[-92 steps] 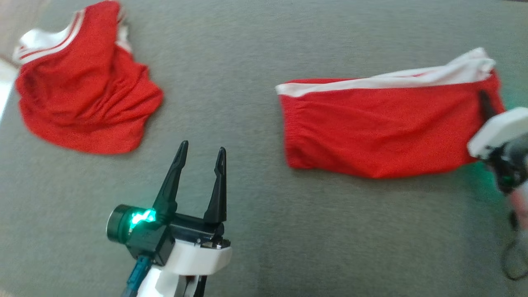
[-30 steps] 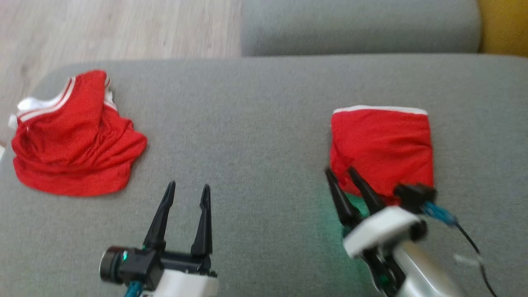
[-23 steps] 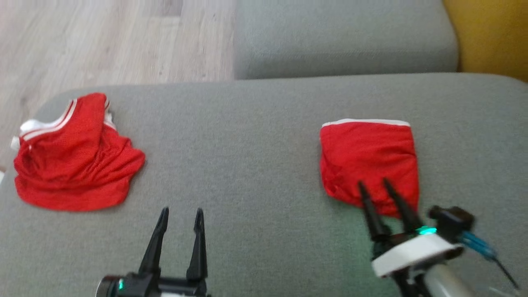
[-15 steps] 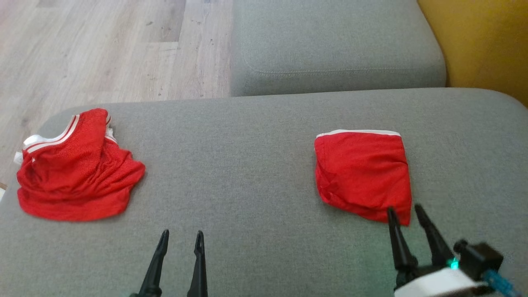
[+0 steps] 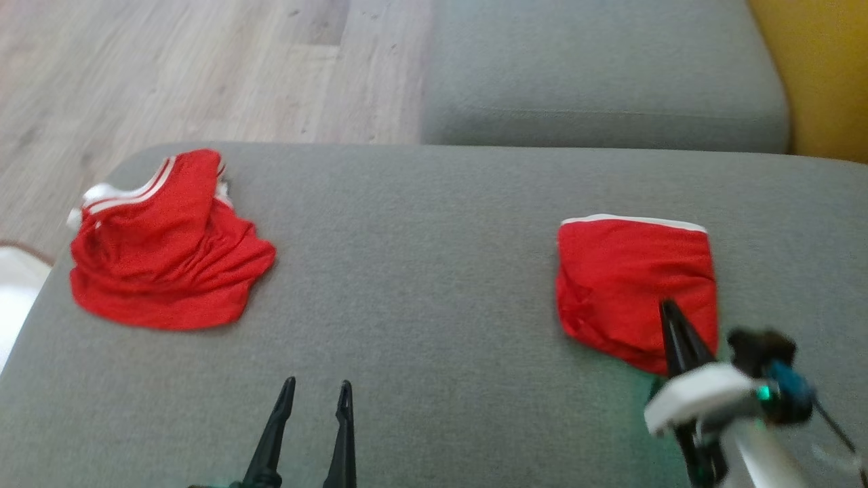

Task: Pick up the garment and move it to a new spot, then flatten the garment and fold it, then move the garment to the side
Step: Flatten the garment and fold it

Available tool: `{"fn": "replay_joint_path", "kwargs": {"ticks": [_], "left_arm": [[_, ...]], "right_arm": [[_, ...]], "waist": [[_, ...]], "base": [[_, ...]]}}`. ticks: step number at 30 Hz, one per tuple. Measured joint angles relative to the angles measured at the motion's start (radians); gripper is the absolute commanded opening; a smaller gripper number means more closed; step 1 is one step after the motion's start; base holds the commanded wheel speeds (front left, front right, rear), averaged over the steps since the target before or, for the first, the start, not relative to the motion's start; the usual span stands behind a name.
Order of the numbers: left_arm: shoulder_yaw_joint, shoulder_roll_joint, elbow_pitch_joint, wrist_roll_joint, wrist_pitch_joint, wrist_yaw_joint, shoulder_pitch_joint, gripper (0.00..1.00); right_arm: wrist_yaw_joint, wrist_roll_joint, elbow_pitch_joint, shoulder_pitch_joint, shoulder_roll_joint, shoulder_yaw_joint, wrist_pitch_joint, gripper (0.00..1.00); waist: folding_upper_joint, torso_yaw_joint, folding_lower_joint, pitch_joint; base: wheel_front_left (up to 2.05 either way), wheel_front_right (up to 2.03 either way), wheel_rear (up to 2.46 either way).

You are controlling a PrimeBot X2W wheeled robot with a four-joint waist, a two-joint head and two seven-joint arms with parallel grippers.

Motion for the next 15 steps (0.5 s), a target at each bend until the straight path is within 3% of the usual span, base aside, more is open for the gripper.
{"fn": "replay_joint_path", "kwargs": {"ticks": [10,15], "left_arm": [[-0.033,0.0,0.008,-0.003,0.0,-0.017,-0.048,1.0],[-0.047,0.0,0.023,-0.021,0.0,-0.017,-0.063,1.0]], "right_arm": [[0.0,-0.081,0.348,-0.216,-0.007,0.036,-0.005,0.0],[0.0,-0.049,0.434,-0.239,0.012,0.112,-0.018,0.0]], "waist": [[0.0,0.057,0.0001,0.063],[0.0,0.077,0.0001,0.092]], "base": [[0.0,0.0,0.0],[0.0,0.0,0.0]]}}
